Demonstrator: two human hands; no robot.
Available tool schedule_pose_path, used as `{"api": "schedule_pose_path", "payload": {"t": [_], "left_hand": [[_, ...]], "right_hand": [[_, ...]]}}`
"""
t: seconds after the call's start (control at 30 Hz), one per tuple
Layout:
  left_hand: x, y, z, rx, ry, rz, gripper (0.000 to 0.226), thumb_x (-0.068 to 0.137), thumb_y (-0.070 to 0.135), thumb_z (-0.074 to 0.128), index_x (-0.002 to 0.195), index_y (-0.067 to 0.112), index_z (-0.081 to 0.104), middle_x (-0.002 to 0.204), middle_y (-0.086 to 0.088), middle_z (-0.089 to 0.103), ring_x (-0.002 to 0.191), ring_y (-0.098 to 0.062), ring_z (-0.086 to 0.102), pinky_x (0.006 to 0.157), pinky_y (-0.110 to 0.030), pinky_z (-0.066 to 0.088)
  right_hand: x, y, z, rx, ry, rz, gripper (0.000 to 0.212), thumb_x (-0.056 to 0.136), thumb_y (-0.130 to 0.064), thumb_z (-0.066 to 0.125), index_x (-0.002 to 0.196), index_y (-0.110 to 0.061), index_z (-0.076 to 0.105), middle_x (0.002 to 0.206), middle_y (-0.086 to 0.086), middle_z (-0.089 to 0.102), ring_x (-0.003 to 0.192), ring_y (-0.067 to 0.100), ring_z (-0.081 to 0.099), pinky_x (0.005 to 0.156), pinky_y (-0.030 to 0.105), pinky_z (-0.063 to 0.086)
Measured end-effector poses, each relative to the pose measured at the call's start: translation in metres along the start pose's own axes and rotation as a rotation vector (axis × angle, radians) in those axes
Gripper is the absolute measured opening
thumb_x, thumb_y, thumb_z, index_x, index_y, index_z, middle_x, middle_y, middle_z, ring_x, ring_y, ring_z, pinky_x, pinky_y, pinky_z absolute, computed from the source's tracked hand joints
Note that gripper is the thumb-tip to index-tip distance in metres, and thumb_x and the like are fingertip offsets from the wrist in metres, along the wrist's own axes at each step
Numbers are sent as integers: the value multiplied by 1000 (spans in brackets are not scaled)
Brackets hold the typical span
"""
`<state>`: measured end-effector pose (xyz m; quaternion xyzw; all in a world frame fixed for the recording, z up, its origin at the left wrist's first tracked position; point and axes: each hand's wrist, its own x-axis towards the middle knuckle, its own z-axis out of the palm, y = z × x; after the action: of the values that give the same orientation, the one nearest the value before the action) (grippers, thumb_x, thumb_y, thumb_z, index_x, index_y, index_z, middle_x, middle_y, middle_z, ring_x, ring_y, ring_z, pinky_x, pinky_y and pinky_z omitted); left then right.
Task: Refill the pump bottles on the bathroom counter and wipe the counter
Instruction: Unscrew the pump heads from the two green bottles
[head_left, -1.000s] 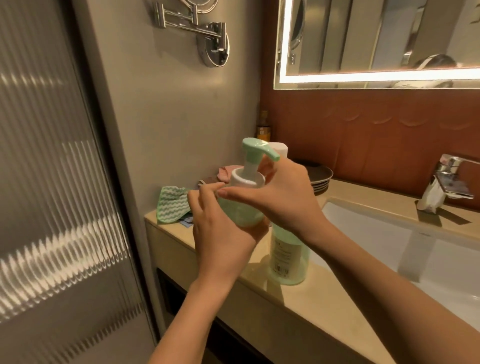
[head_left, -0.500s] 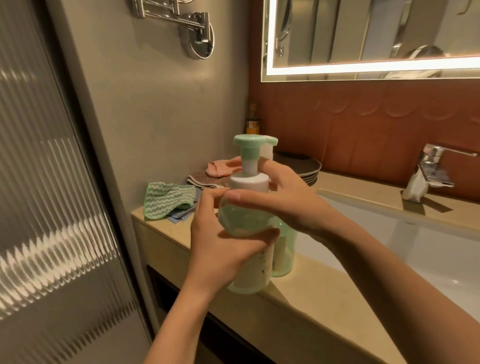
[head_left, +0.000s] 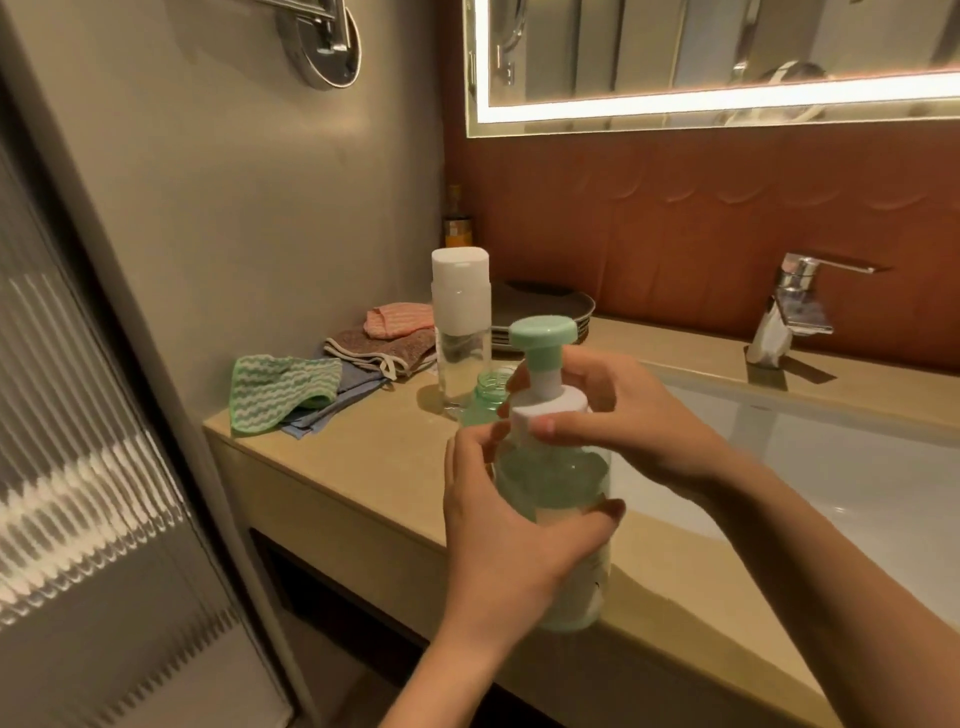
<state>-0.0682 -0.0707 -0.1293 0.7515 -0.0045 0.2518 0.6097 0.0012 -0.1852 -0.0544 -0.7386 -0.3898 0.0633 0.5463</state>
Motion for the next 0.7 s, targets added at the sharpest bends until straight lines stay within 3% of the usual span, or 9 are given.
{"api": "schedule_pose_path", "payload": {"t": [0.17,0.27,0.37,0.53,0.7], "left_hand": [[-7,-3,29,18,-3,6,79,44,41,89,108,42,41,115,23,46,110,5,46,93,-19,44],[-4,-6,41,92,59,62,81,52,42,88,114,47,36,115,35,38,114,11,35,94,-9,31],[0,-10,48,130,122,53,90,55,43,86,124,46,29,114,41,28,119,10,24,104,-17,22],[6,-18,49,157,155,21,95,58,41,86,138,31,36,124,25,38,121,4,28,107,-24,27],[15,-25,46,263,246,45,87,58,41,85,133,29,42,115,24,38,112,4,27,106,-36,34]], "right_hand": [[-14,8,-30,-117,-97,42,43,65,-42,64,106,-28,62,111,-14,66,111,6,58,96,28,47],[-17,17,-34,-171,-43,75,43,67,-46,69,108,-38,58,112,-24,60,109,-4,54,90,14,44],[-15,25,-30,-306,83,93,49,61,-55,69,105,-49,49,105,-29,57,101,-11,50,80,8,40],[-10,38,-24,-330,222,43,52,53,-65,69,97,-39,58,97,-21,62,93,-1,56,81,21,47],[0,48,-22,-263,213,35,41,64,-49,72,100,-32,62,98,-14,67,93,4,60,84,31,51]]}}
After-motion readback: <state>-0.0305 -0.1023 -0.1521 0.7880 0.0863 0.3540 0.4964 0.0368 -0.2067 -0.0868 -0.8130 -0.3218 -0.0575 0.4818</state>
